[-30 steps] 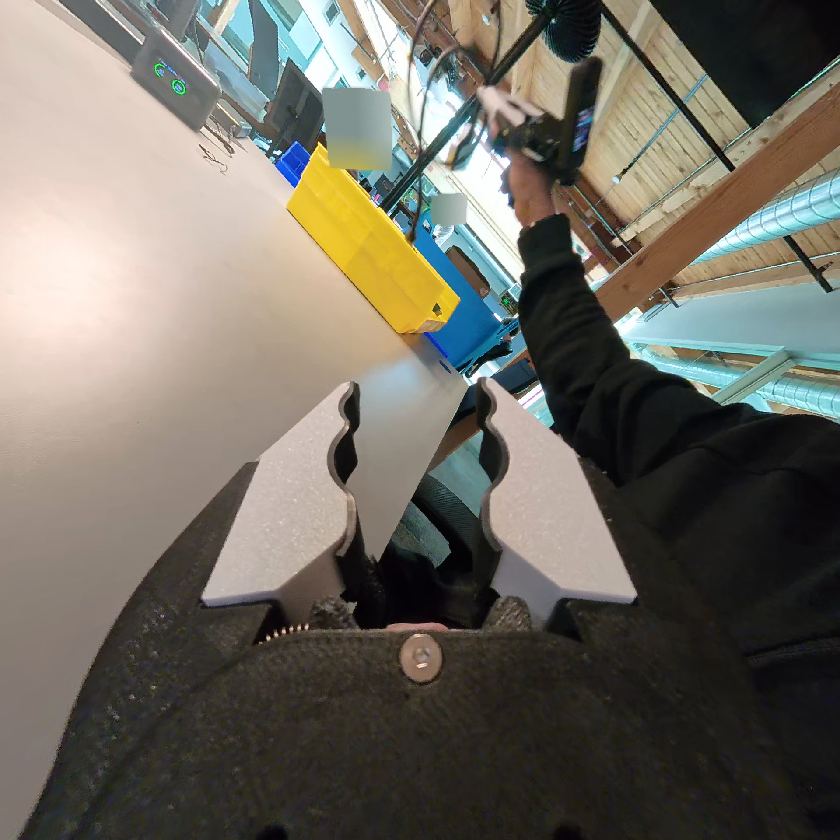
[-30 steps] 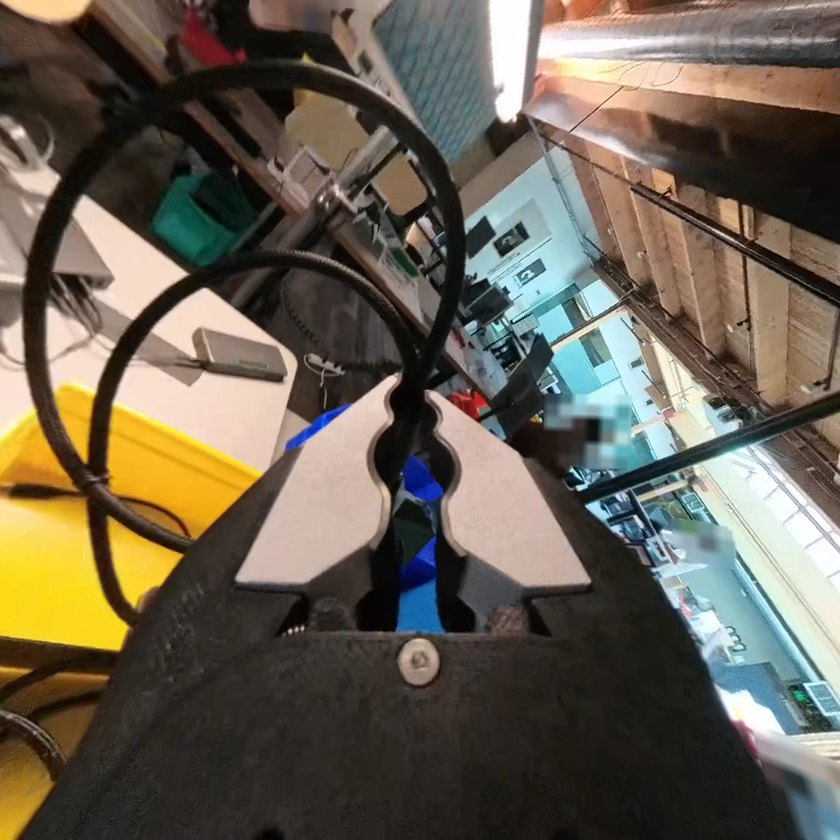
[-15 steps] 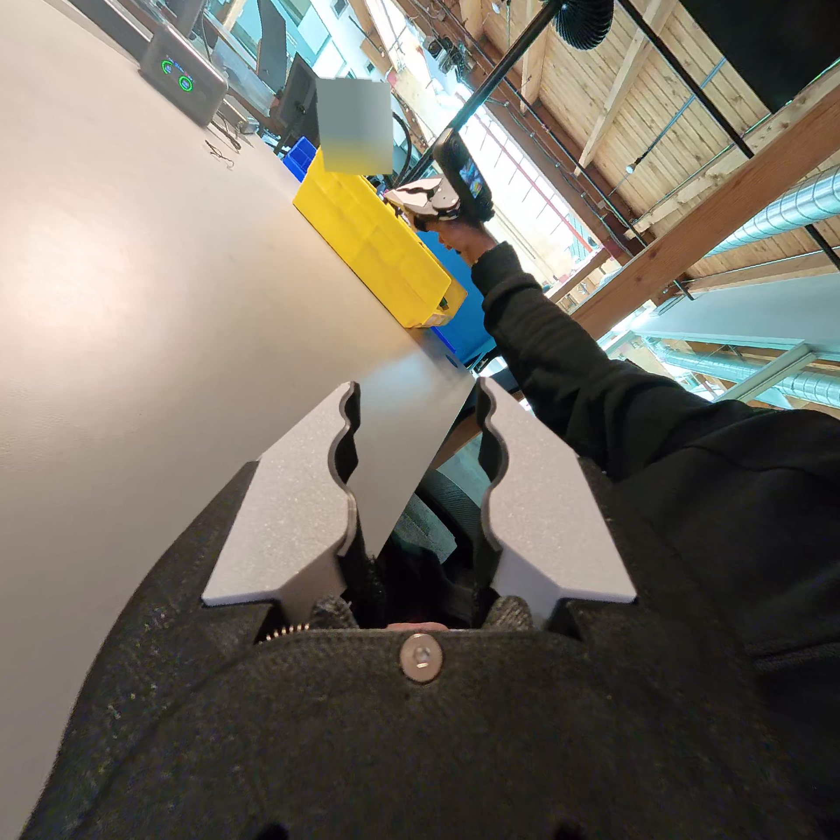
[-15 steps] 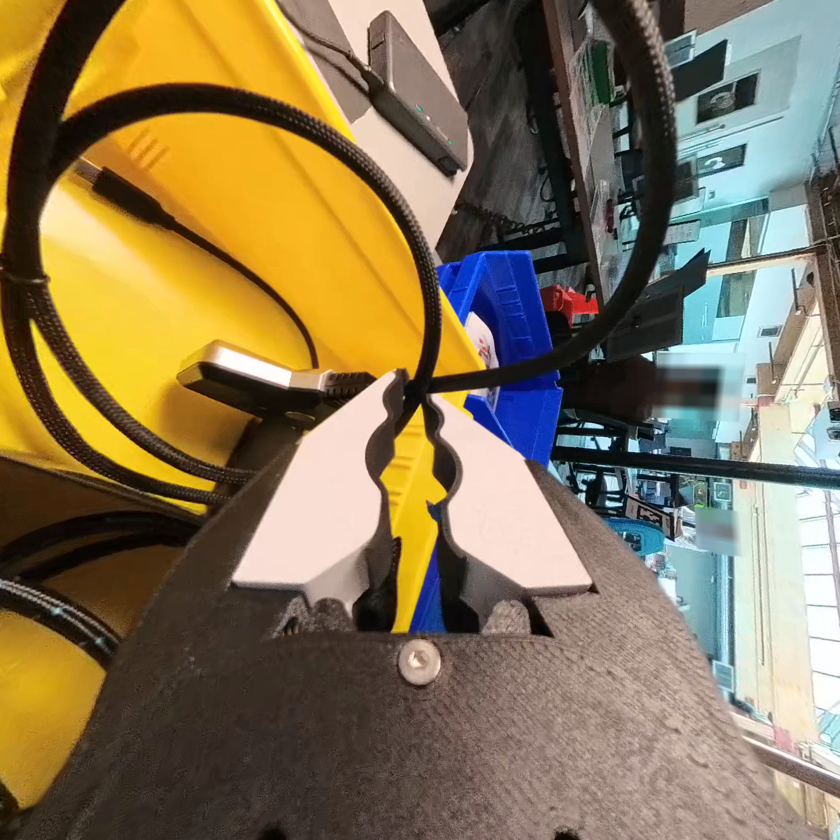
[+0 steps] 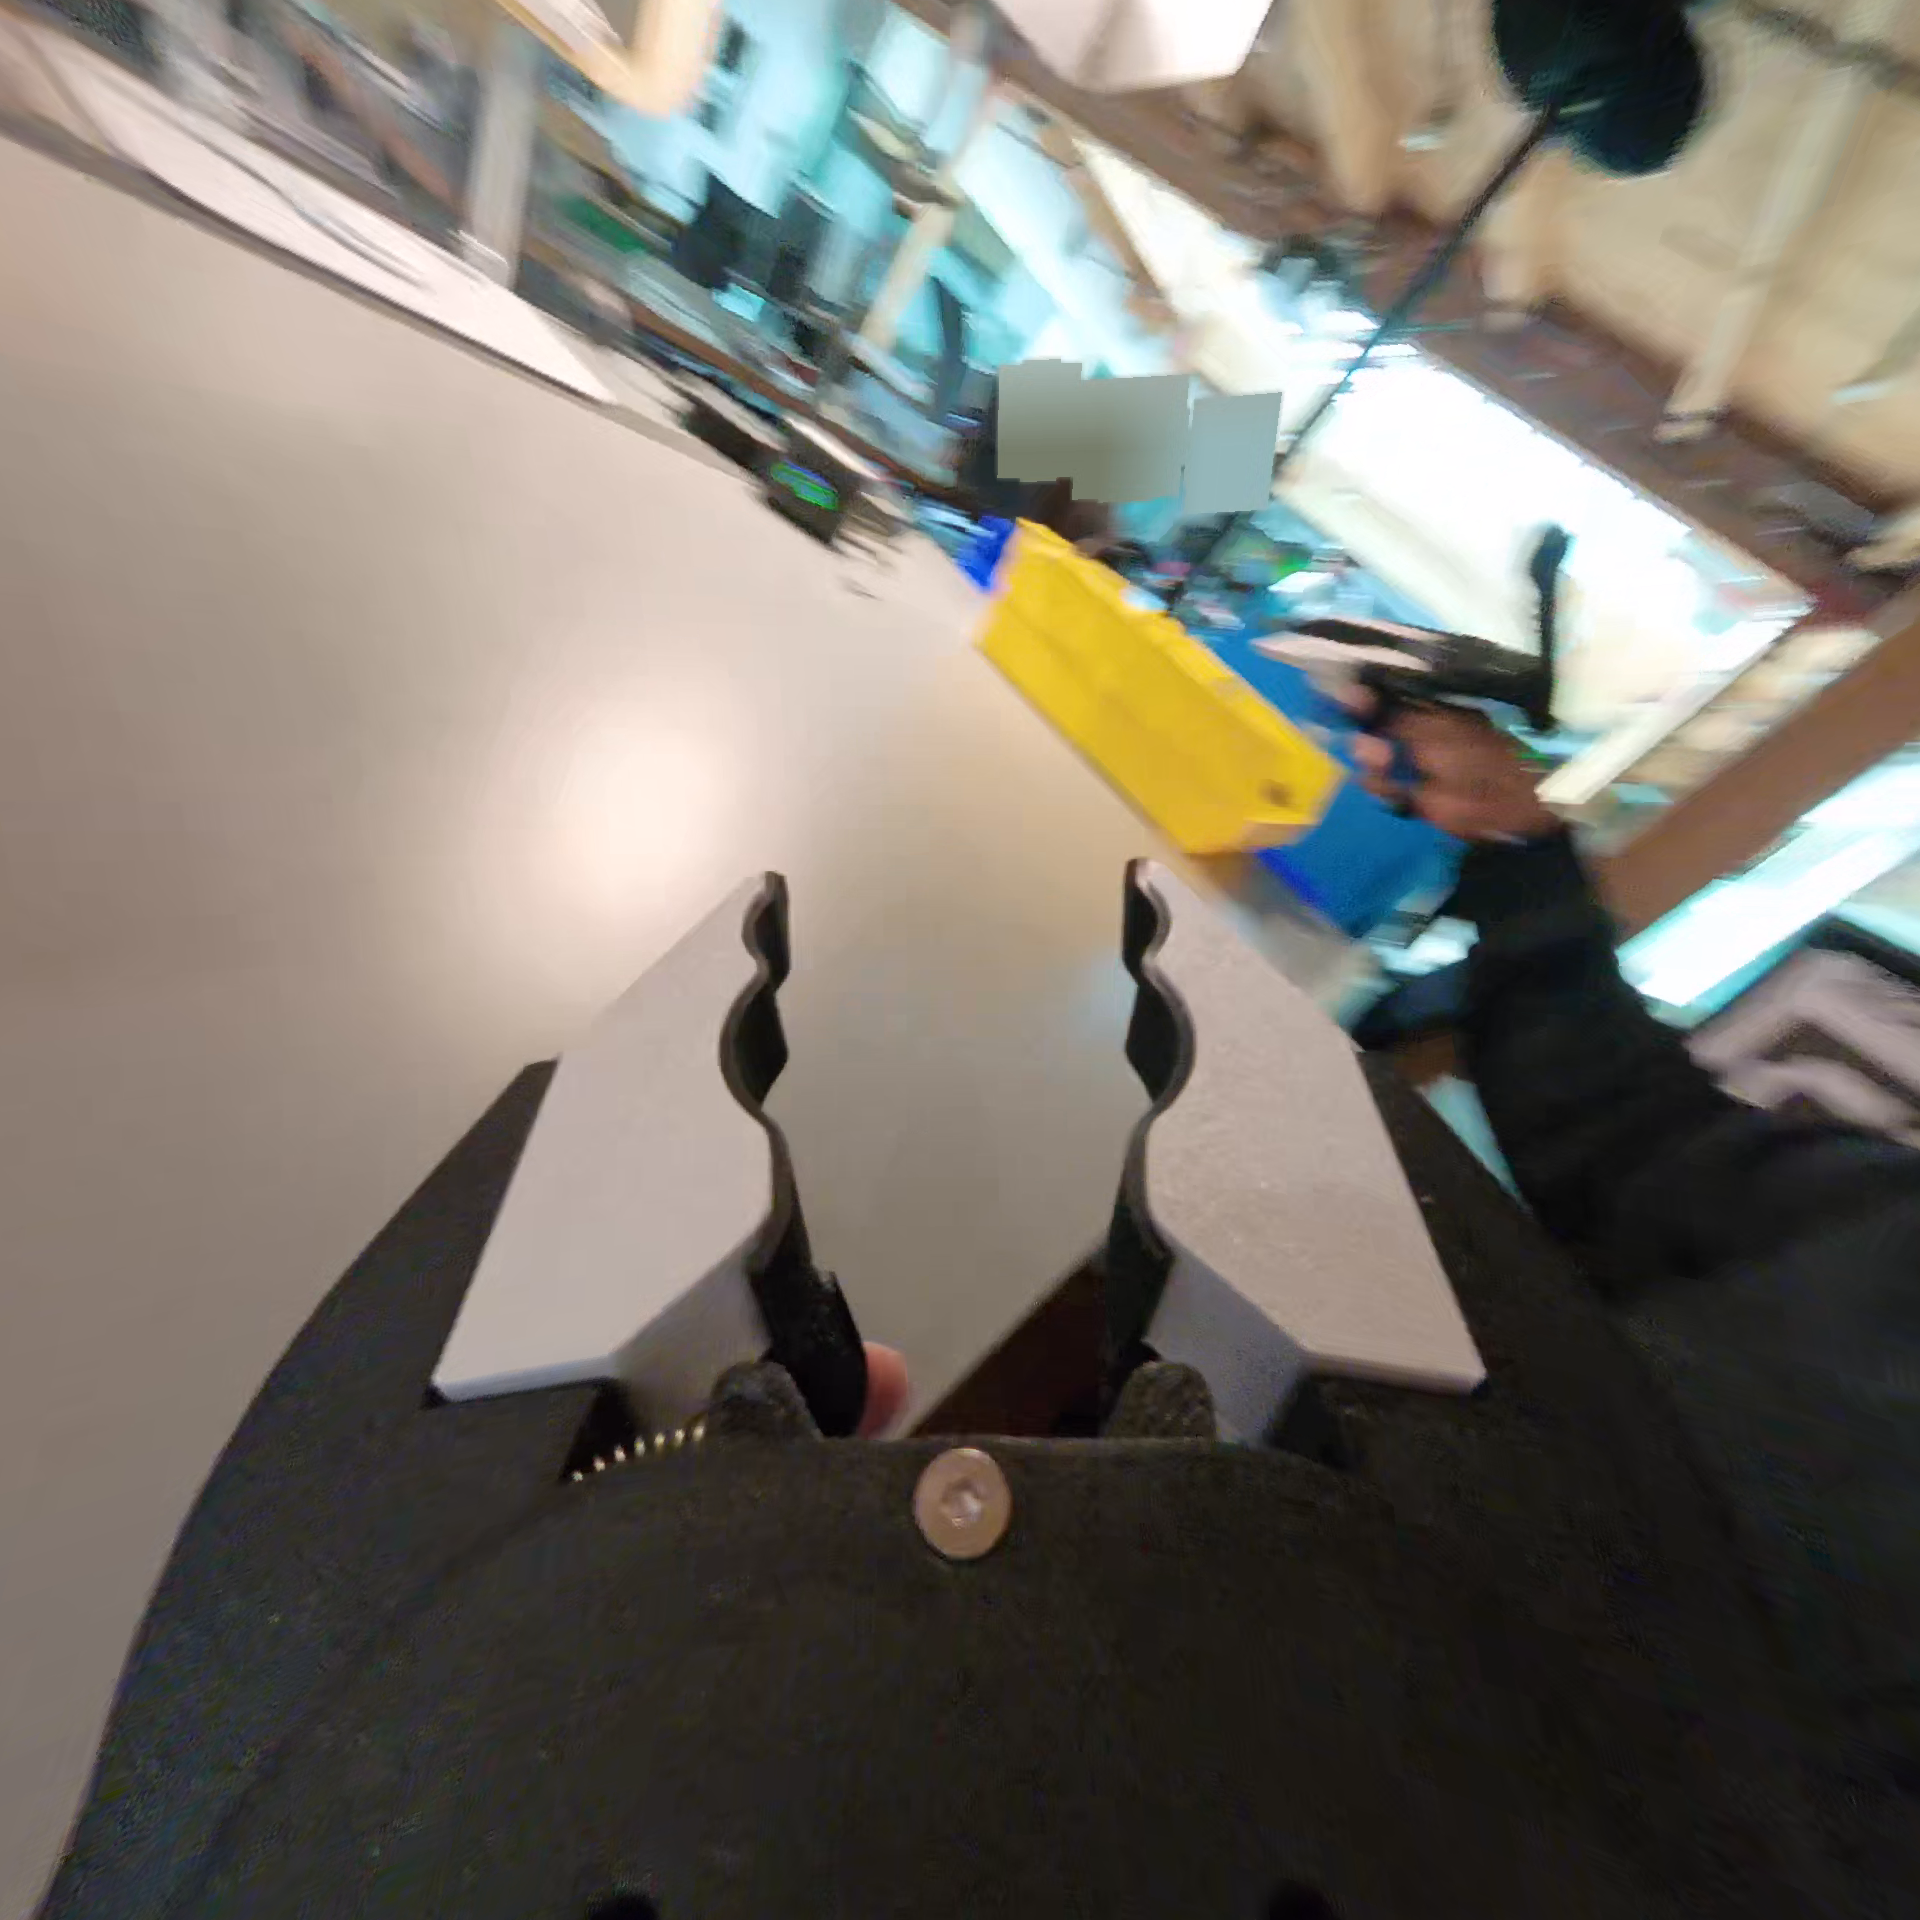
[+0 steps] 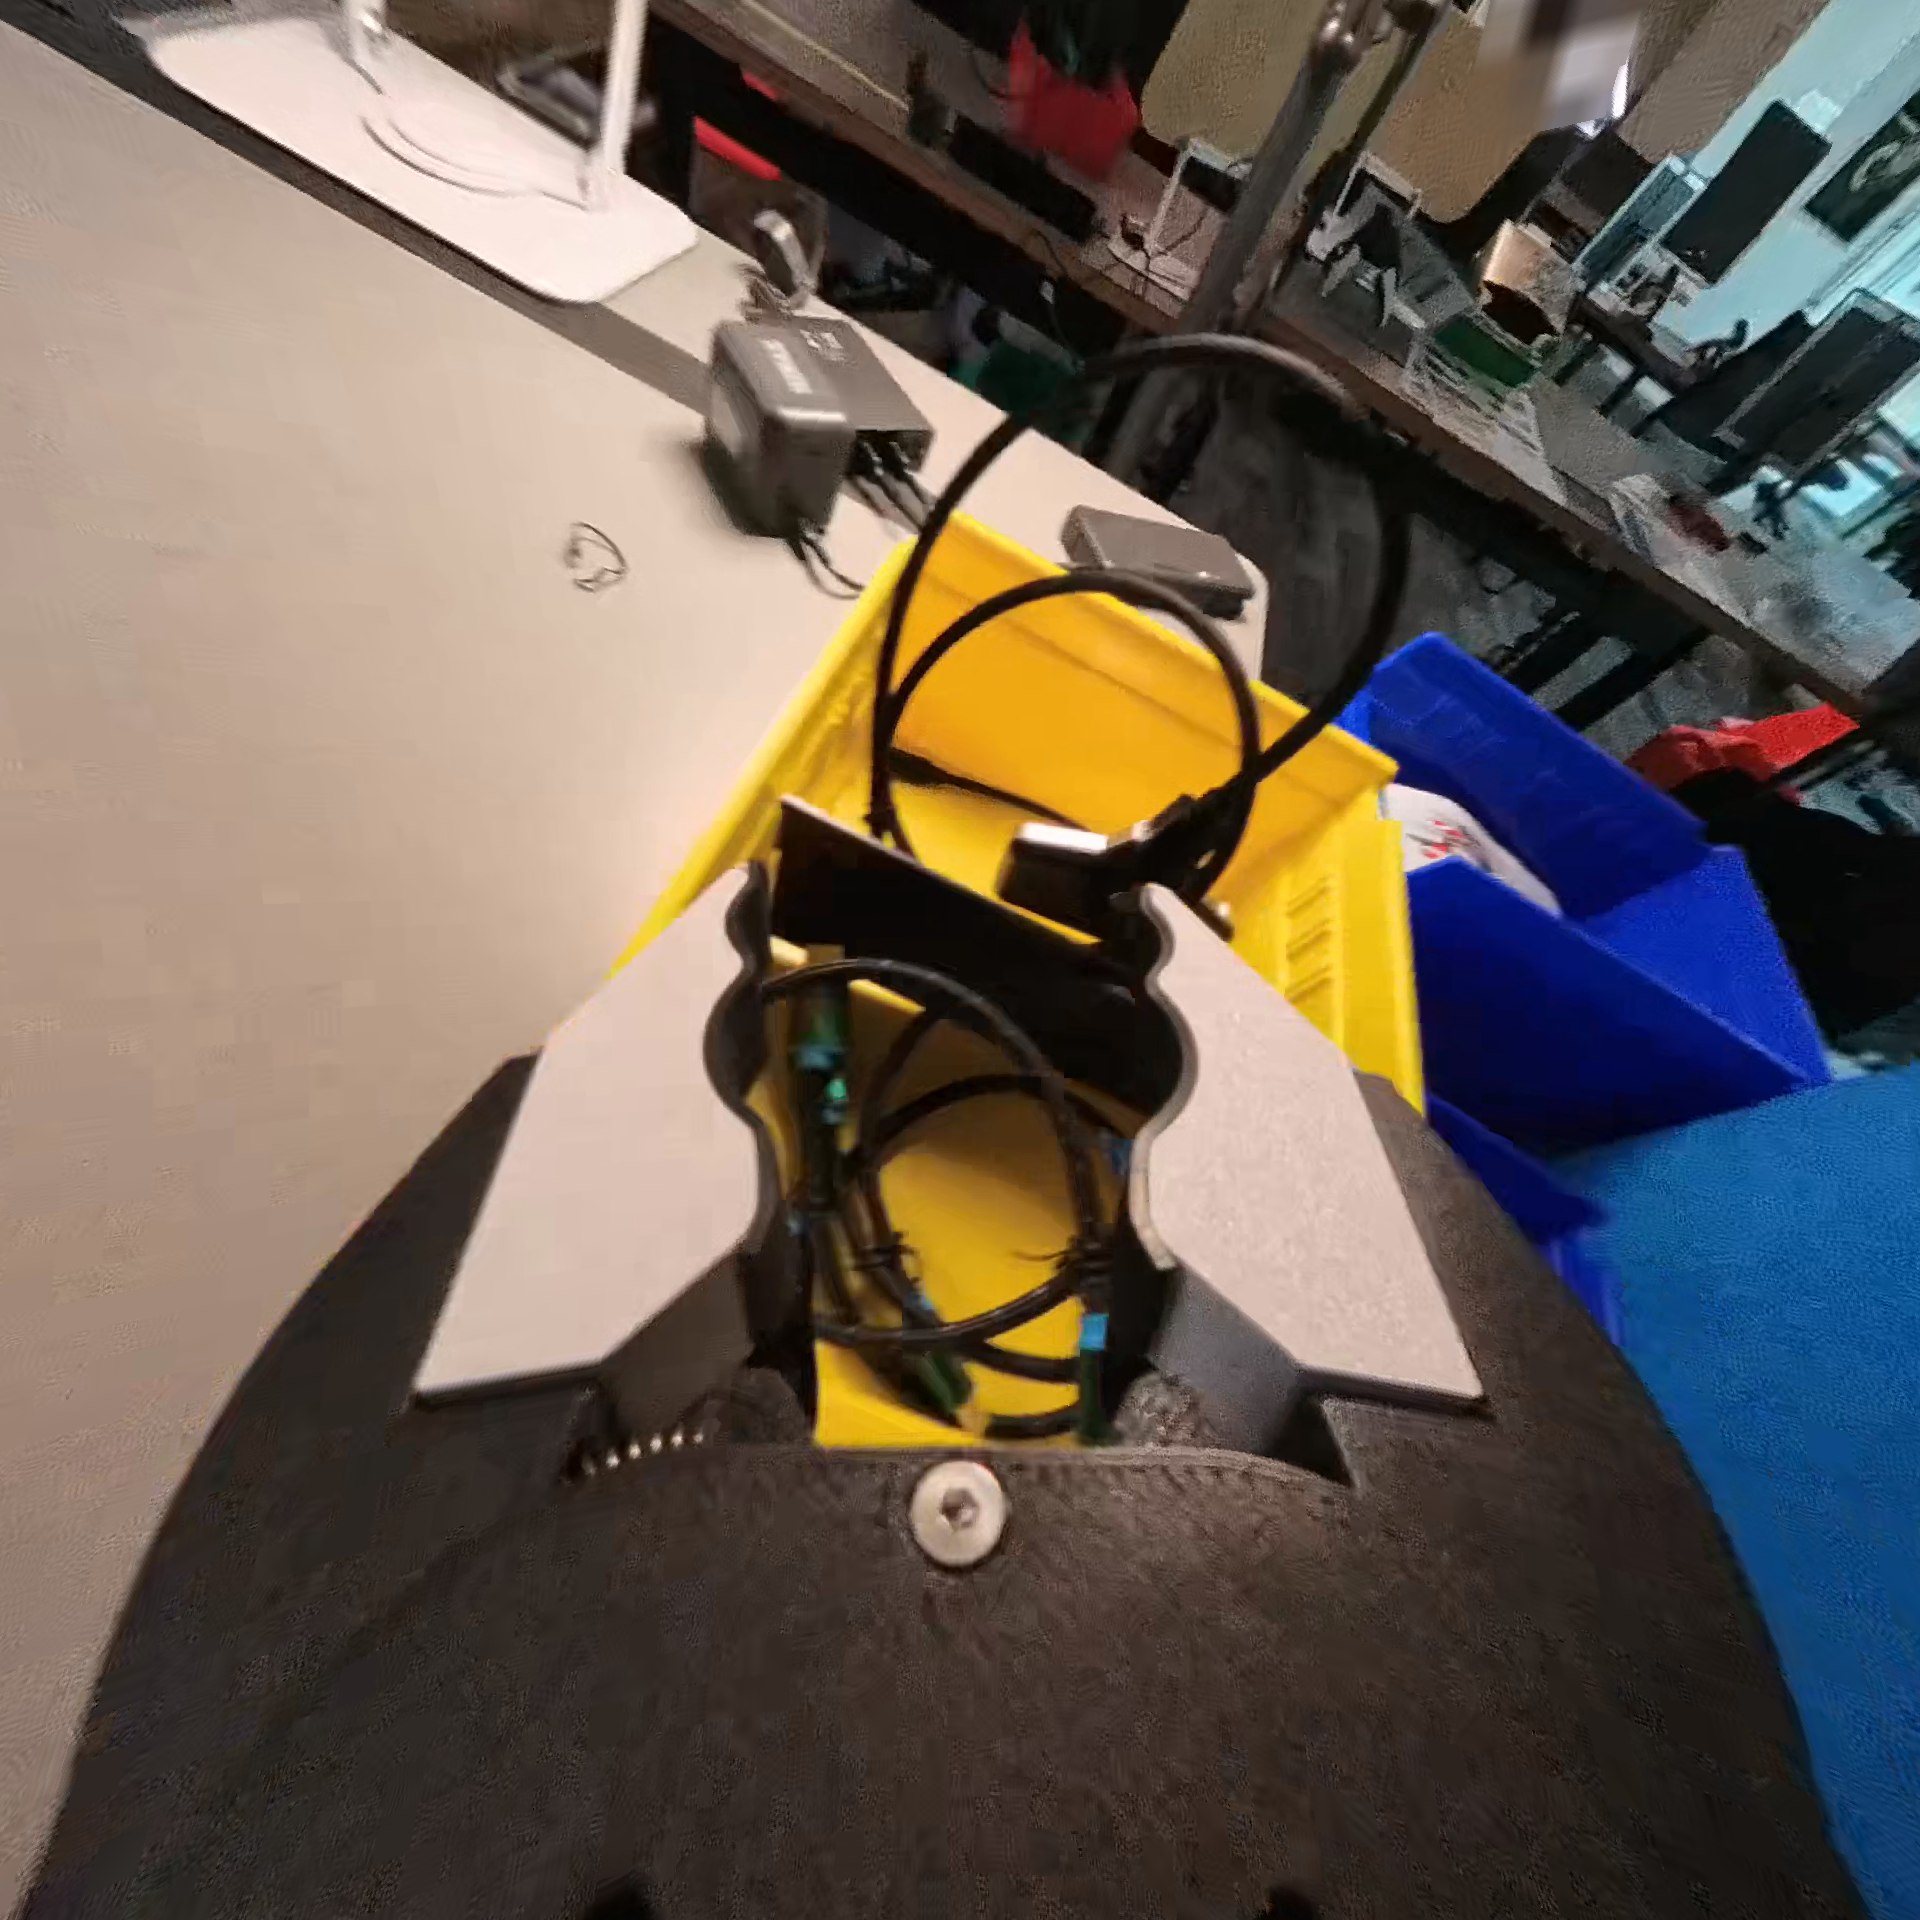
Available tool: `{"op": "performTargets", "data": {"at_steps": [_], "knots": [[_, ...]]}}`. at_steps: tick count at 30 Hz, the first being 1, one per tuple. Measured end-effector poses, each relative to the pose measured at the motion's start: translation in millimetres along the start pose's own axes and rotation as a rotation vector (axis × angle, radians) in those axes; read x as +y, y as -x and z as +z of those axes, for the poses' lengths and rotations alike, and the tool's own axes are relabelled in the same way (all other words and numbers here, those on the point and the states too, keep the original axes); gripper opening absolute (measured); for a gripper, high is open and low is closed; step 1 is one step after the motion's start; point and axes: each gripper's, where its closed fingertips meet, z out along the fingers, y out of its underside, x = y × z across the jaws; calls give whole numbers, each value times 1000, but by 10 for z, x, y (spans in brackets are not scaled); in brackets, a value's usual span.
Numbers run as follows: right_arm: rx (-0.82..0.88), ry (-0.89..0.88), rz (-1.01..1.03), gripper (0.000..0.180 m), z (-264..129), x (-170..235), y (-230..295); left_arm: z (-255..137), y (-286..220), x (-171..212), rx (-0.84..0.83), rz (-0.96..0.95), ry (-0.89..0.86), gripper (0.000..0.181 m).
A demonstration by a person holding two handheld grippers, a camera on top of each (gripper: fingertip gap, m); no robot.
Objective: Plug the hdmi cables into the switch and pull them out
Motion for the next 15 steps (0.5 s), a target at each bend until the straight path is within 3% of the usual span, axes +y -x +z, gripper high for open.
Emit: {"op": "performTargets", "data": {"at_steps": [3, 8, 12, 15], "knots": [[-17, -98, 81, 76, -190, 166, 410, -357, 521, -358, -400, 207, -88, 96], [24, -68, 86, 84, -54, 473, 731, -1011, 1046, -997, -881, 455, -197, 107], [60, -33, 64, 83, 150, 437, 757, -1057, 1420, -1305, -969, 493, -183, 101], [119, 33, 49, 58, 300, 473, 707, -880, 1793, -1349, -1004, 516, -53, 86]]}}
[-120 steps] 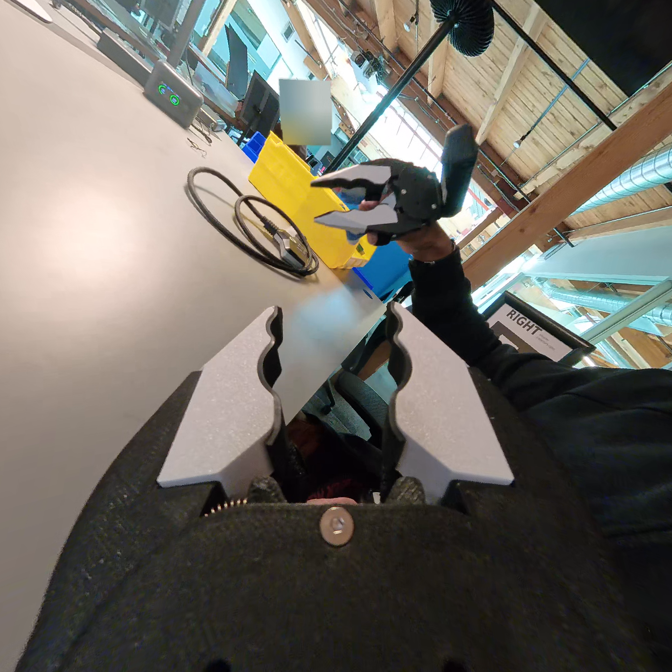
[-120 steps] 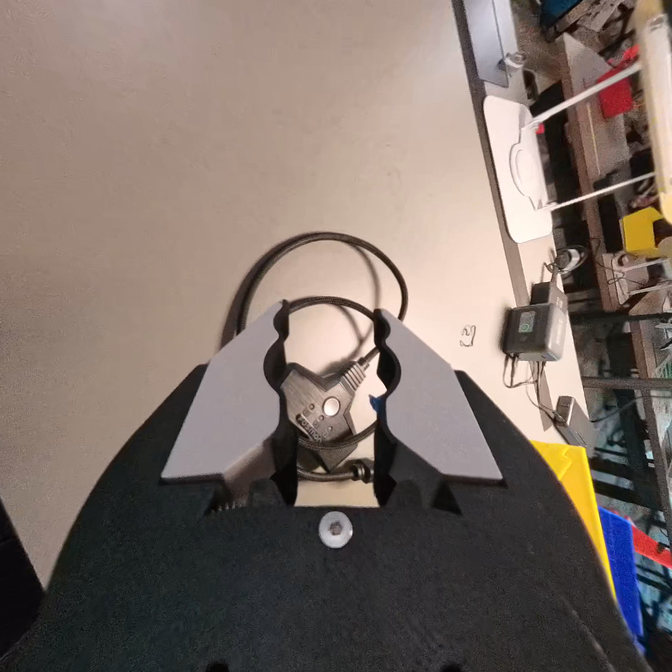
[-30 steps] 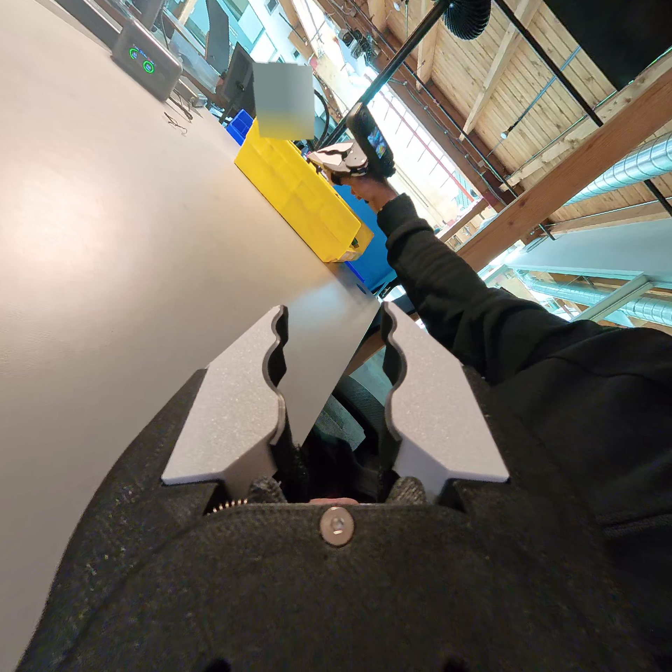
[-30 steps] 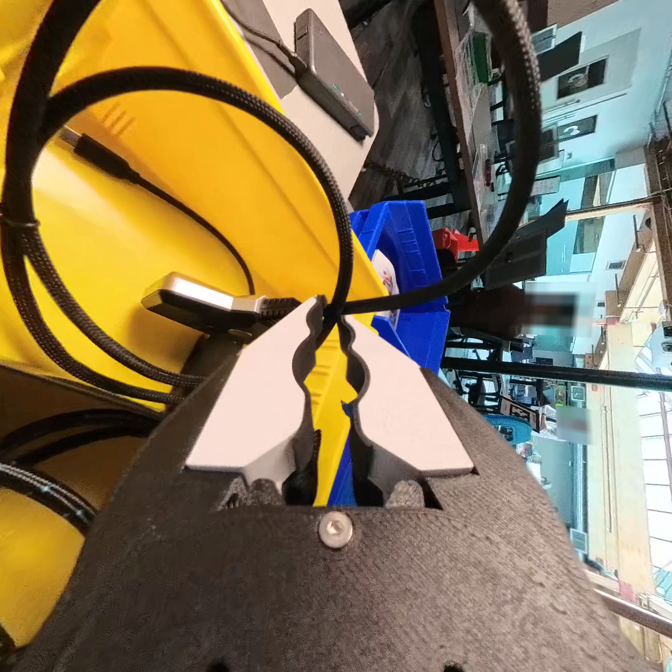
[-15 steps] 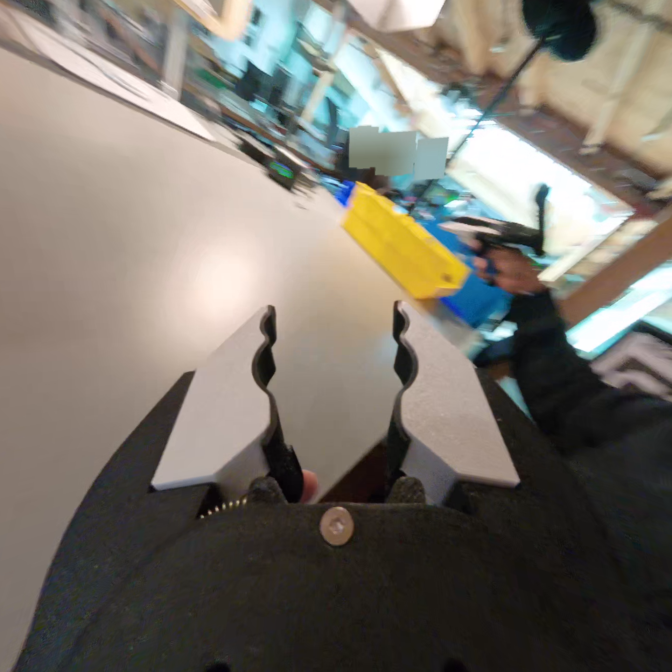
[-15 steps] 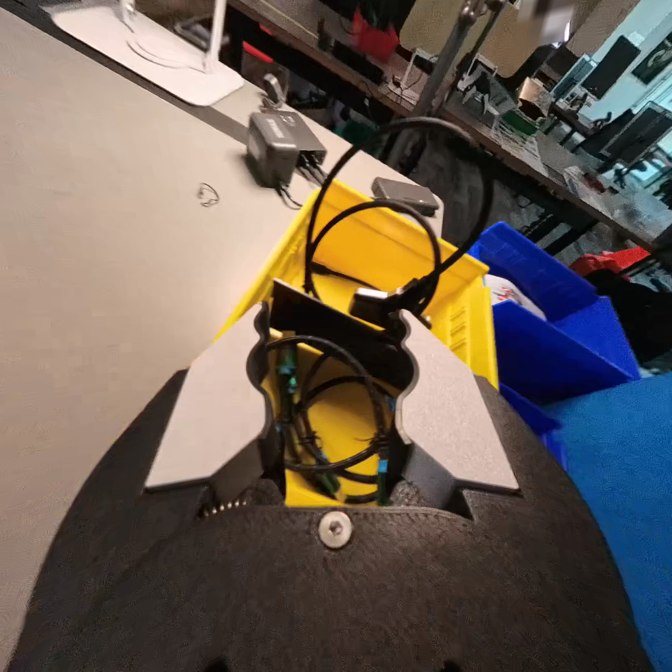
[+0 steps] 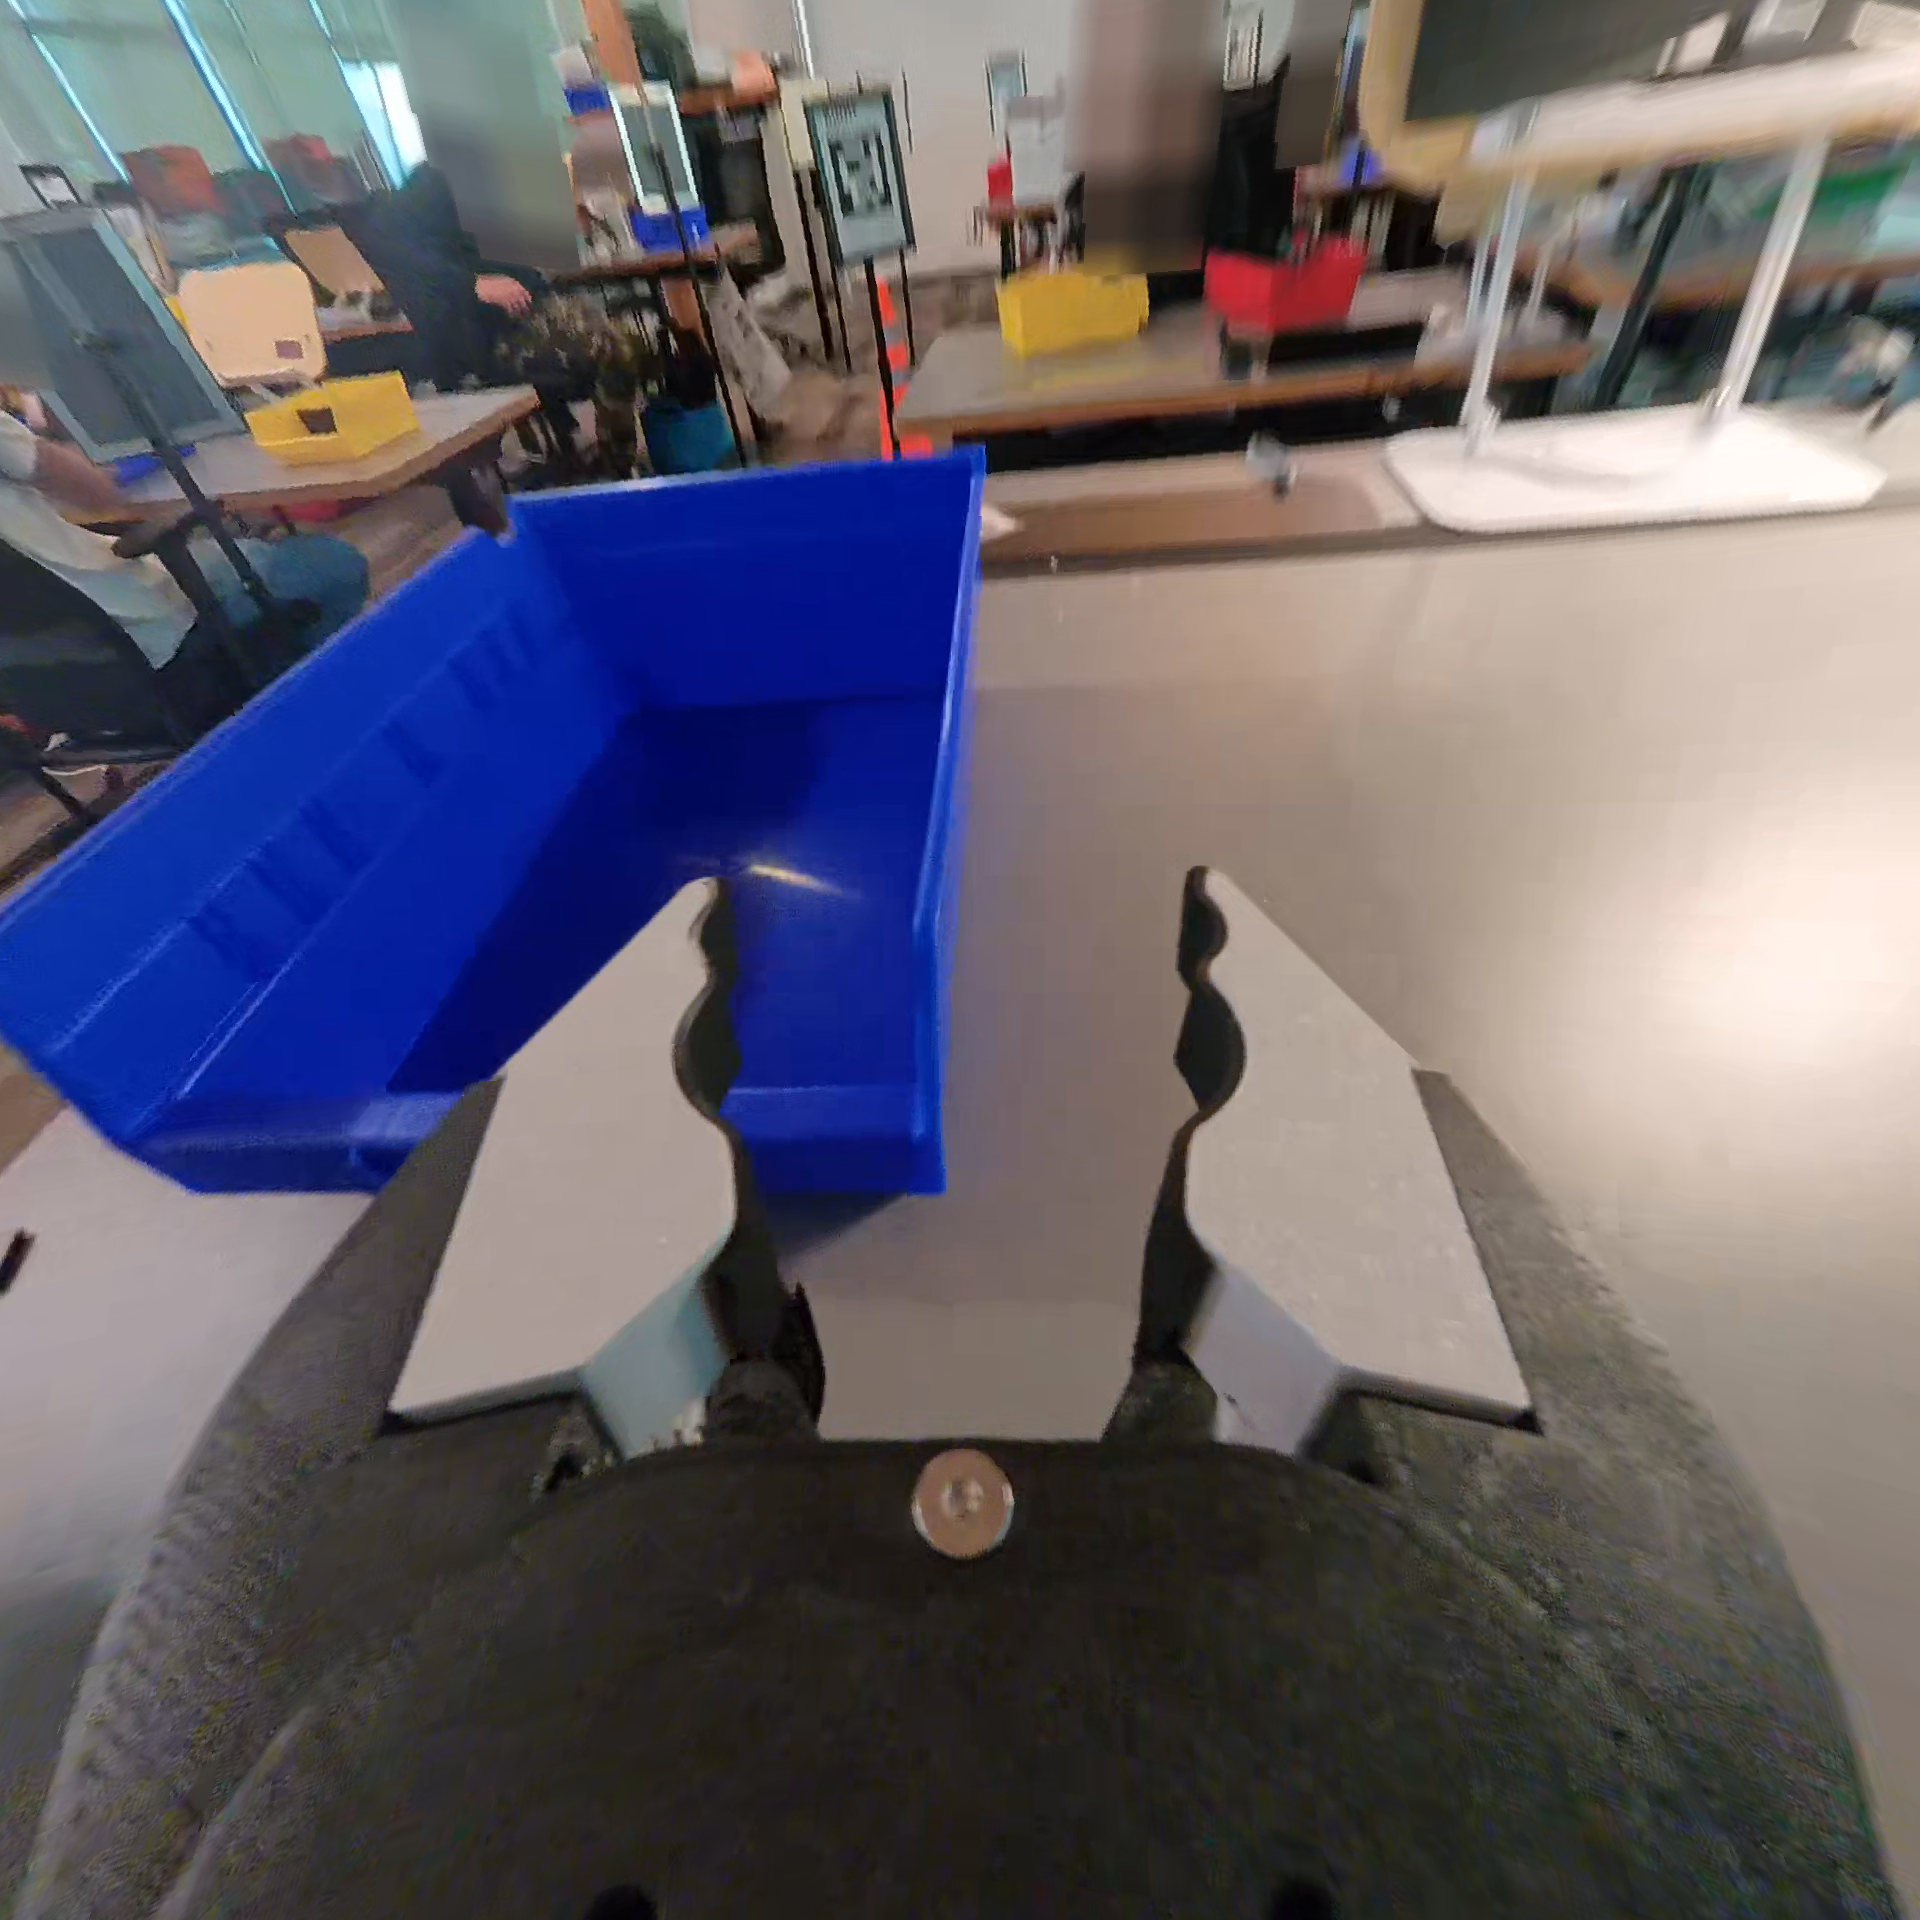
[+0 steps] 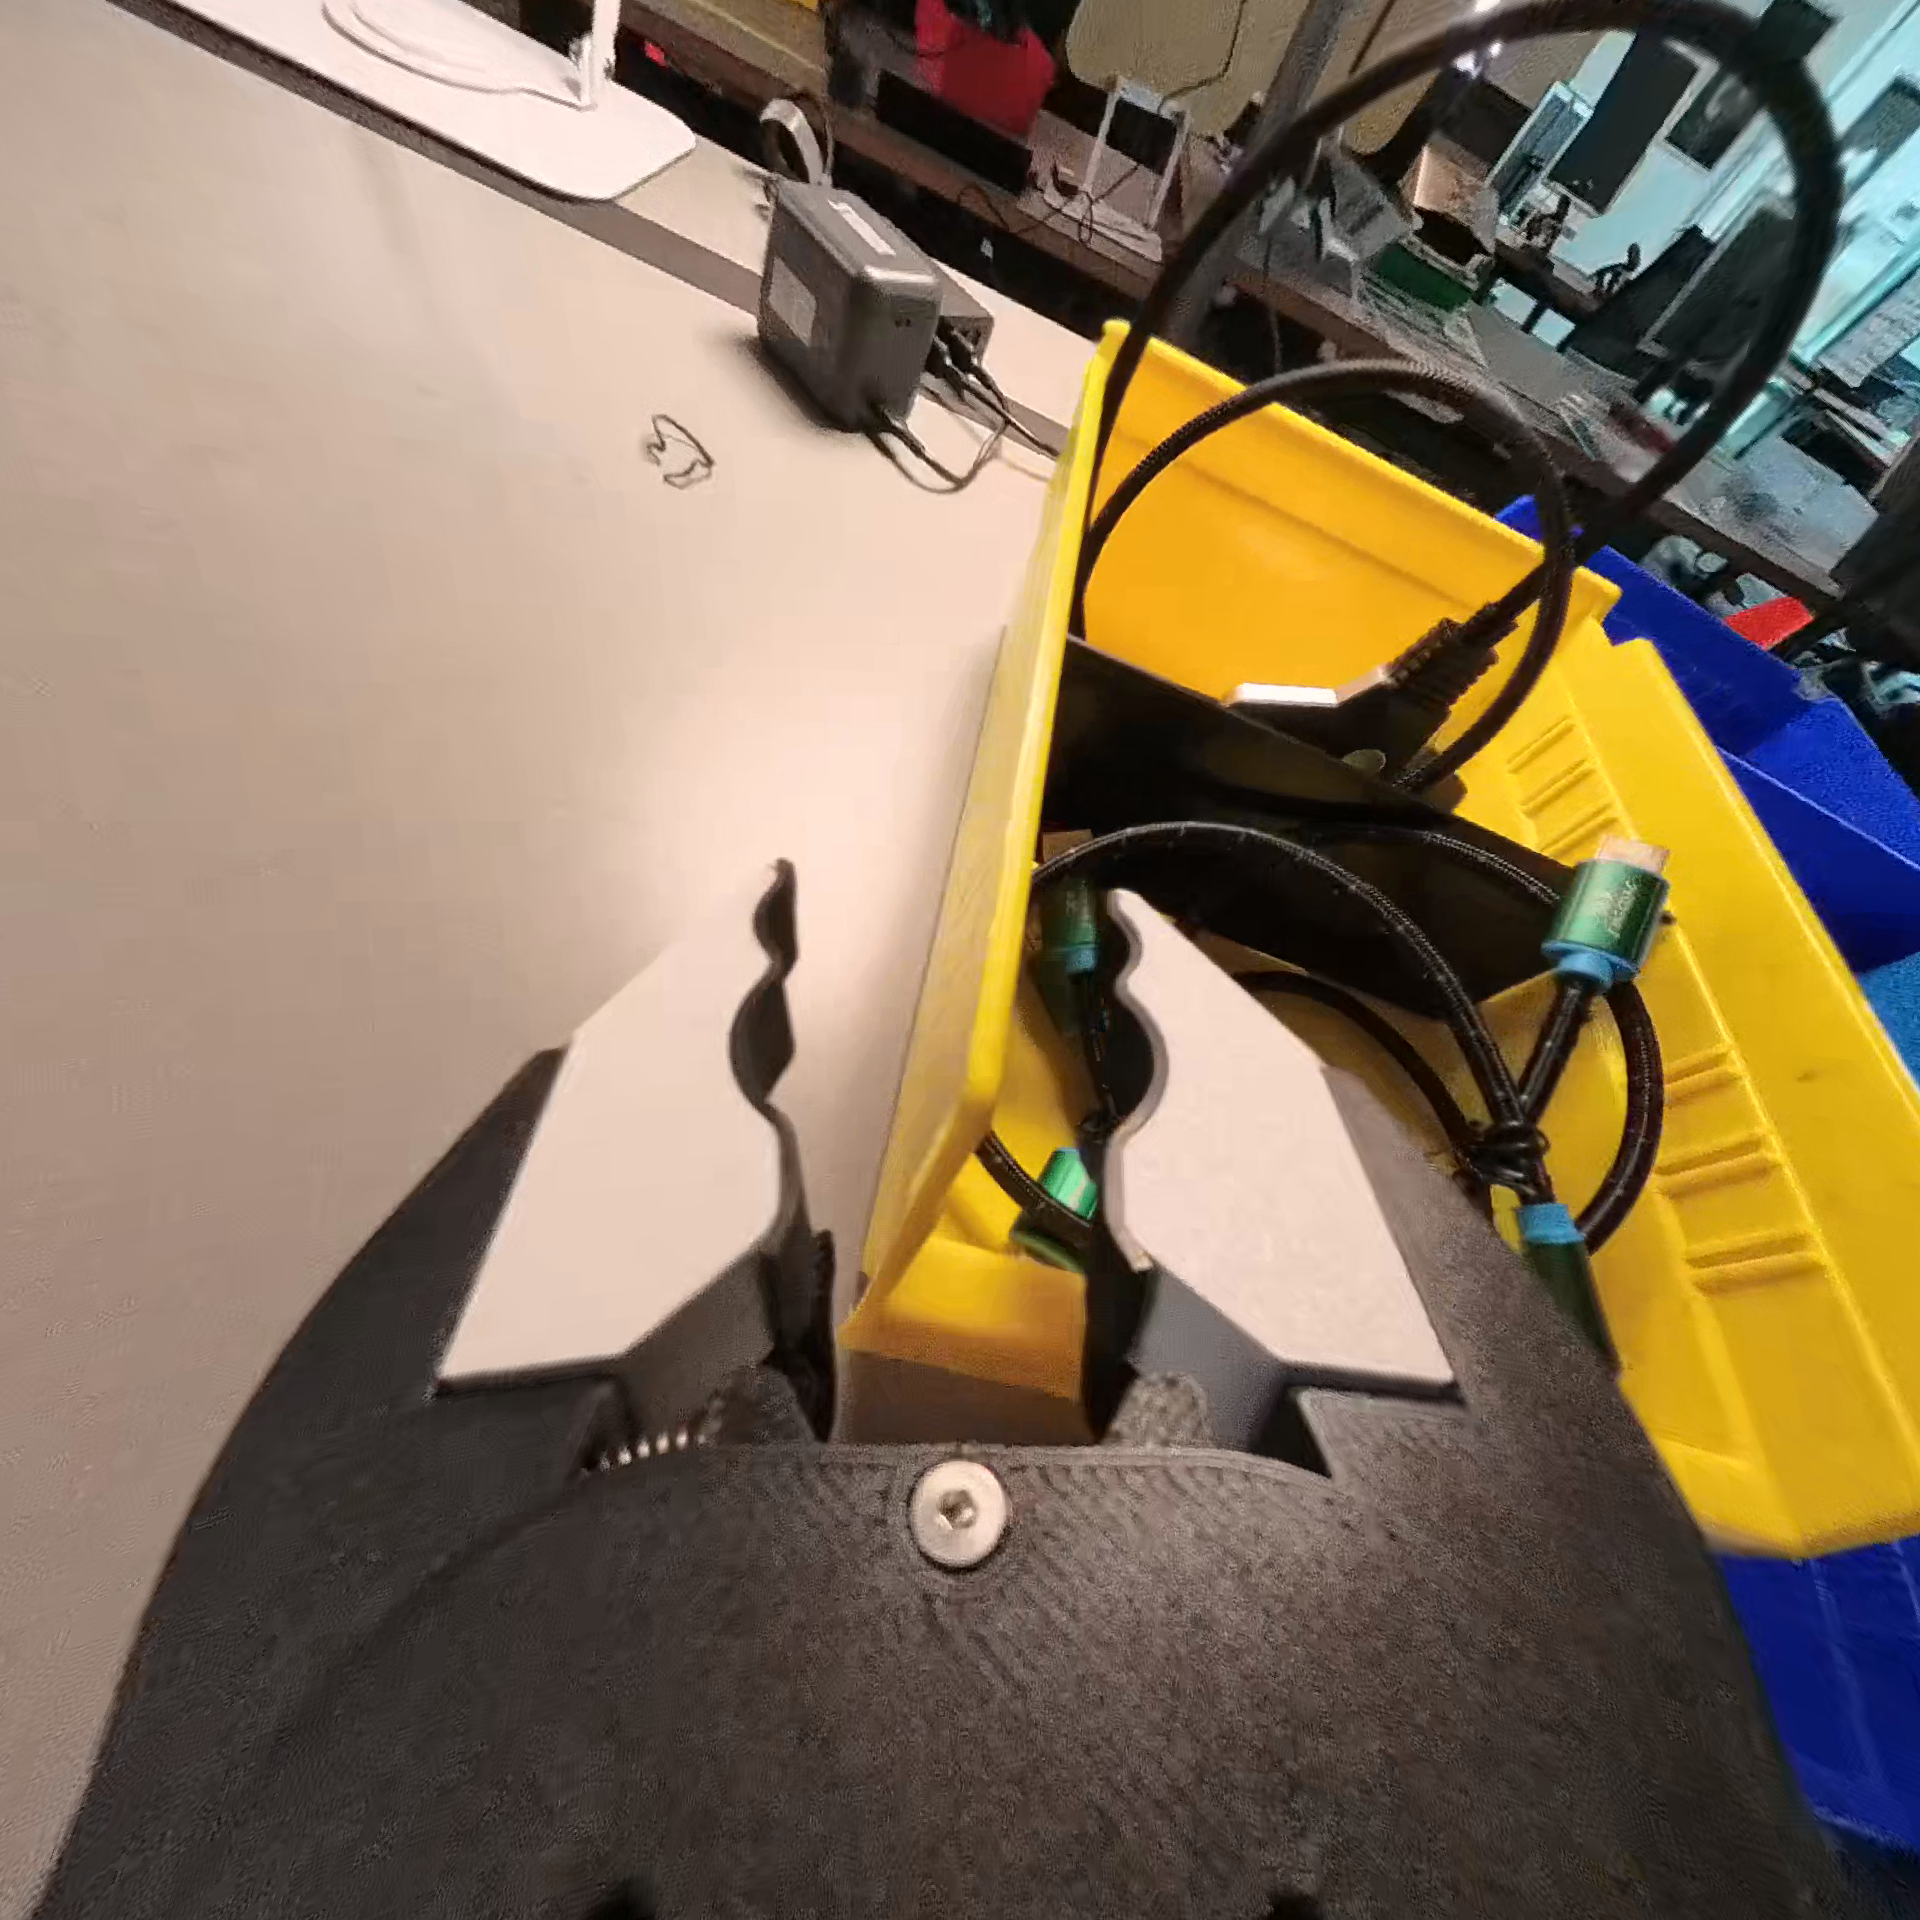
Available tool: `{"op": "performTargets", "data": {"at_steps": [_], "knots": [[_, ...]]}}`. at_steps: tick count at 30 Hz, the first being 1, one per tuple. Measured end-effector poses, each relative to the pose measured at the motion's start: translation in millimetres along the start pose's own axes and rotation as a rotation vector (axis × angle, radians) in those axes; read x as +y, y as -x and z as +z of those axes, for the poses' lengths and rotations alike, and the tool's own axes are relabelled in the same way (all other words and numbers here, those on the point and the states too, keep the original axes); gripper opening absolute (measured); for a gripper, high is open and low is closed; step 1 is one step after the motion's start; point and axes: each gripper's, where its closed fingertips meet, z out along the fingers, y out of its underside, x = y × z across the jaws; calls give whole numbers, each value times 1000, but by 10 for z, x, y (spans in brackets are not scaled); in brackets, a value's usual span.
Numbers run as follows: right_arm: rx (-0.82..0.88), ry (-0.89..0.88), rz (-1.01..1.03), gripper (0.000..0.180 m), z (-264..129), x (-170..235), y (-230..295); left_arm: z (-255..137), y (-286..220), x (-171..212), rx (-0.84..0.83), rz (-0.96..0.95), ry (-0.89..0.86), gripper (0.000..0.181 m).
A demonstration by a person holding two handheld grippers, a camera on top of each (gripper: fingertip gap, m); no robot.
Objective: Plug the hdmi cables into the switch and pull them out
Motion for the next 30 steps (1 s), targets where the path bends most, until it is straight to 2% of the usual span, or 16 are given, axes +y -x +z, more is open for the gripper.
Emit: {"op": "performTargets", "data": {"at_steps": [2, 3, 6, 8, 13, 19, 25, 30], "knots": [[55, 29, -31, 26, 53, 50, -22, 217, 5, 120, -14, 64, 86, 70], [95, 25, -60, 17, 48, 53, -48, 291, 13, 183, -24, 92, 125, 56], [124, -1, -84, 8, -50, 67, -60, 371, 33, 256, -49, 146, 153, 19], [100, -20, -99, 8, -166, 94, -13, 346, 47, 255, -49, 142, 125, 5], [23, -79, -132, 7, -569, 161, 219, 108, -110, 297, 67, 134, 51, 4], [-137, -172, -150, 3, -1110, 174, 697, -481, -483, 398, 267, 166, -3, 5], [-400, -260, -195, 2, -1589, 131, 1302, -1154, -805, 524, 593, 113, -37, 5], [-612, -332, -246, 3, -1674, 16, 1664, -1690, -877, 631, 807, 163, -109, 4]]}}
